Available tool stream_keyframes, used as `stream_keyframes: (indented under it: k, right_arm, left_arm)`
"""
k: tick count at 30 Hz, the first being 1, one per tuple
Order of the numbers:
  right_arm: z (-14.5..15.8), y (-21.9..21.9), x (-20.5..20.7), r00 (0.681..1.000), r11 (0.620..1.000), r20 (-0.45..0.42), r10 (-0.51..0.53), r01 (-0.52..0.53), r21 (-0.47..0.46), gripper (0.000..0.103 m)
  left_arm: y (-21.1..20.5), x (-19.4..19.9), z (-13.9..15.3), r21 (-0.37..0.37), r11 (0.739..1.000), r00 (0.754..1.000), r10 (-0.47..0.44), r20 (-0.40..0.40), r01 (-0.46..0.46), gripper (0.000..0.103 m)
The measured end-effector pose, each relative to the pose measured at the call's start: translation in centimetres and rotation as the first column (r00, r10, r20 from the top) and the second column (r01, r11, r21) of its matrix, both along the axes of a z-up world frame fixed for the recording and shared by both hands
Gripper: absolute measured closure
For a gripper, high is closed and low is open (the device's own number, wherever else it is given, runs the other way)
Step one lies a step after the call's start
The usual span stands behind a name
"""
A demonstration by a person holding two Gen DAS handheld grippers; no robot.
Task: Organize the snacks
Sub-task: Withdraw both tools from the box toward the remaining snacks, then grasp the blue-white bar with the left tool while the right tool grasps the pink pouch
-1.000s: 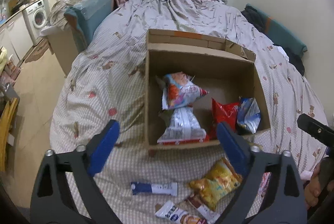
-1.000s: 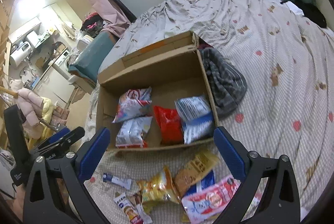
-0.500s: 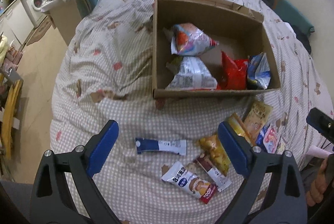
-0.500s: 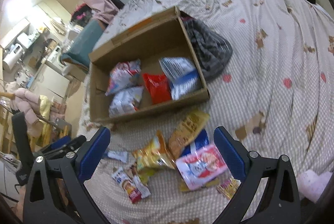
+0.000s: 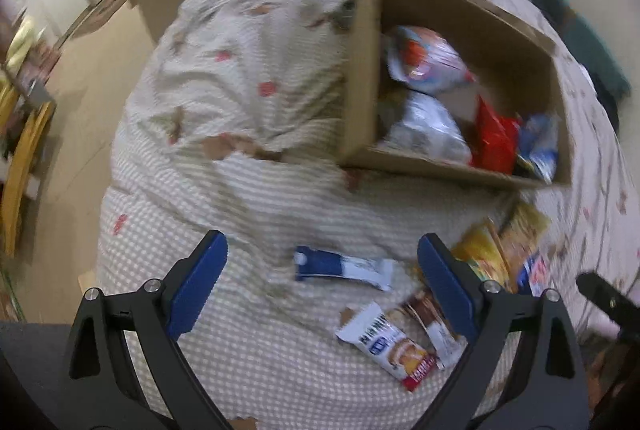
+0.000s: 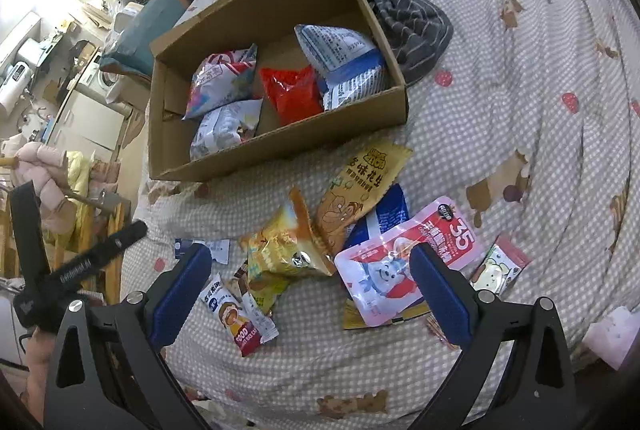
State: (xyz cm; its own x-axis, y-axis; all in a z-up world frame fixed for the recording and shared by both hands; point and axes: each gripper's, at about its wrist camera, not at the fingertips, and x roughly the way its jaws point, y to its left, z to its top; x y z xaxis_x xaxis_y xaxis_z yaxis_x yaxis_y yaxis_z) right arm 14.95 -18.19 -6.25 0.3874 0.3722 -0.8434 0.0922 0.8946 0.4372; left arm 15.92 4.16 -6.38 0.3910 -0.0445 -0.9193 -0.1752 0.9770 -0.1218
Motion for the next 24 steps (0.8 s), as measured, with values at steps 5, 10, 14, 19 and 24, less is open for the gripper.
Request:
stream_keyframes:
  k: [5, 10, 14, 19, 24]
  right_arm:
    - [-0.3, 0.1, 0.5, 1.0, 1.0, -0.006, -0.001, 0.001, 0.012, 0.002]
    - [-0.7, 0.5, 0.8, 1.0, 1.0, -0.018, 0.011, -0.01, 0.014, 0.002]
    - [-0.8, 0.7, 1.0, 1.0, 1.0, -0.018, 0.008, -0.008, 0.013, 0.002]
    - [-1.2, 0.4, 1.1, 1.0, 1.0, -0.026, -0.002, 0.002, 0.013, 0.002]
    - [-1.1, 0.3, 1.2, 1.0, 1.0, -0.024, 0.0, 0.001, 0.014, 0.002]
  left_arm:
    - [2.7, 0.2, -2.5, -0.104, 0.987, 0.987, 0.111, -0.119, -0.123, 0.009]
    - [1.1, 1.3, -5.5, -0.141, 0.986, 0.973, 0.06, -0.223, -0.093, 0.019]
    - [-0.7, 2.0, -6.6, -0.112, 0.992, 0.968, 0.021, -0.252, -0.05, 0.019]
    - [-2.3, 2.7, -8.4, -0.054, 0.998, 0.953, -0.042, -0.301, 0.027, 0.019]
    - [-4.4, 2.7, -8.4, 0.013, 0.99, 0.944, -0.131, -0.303, 0.142, 0.019]
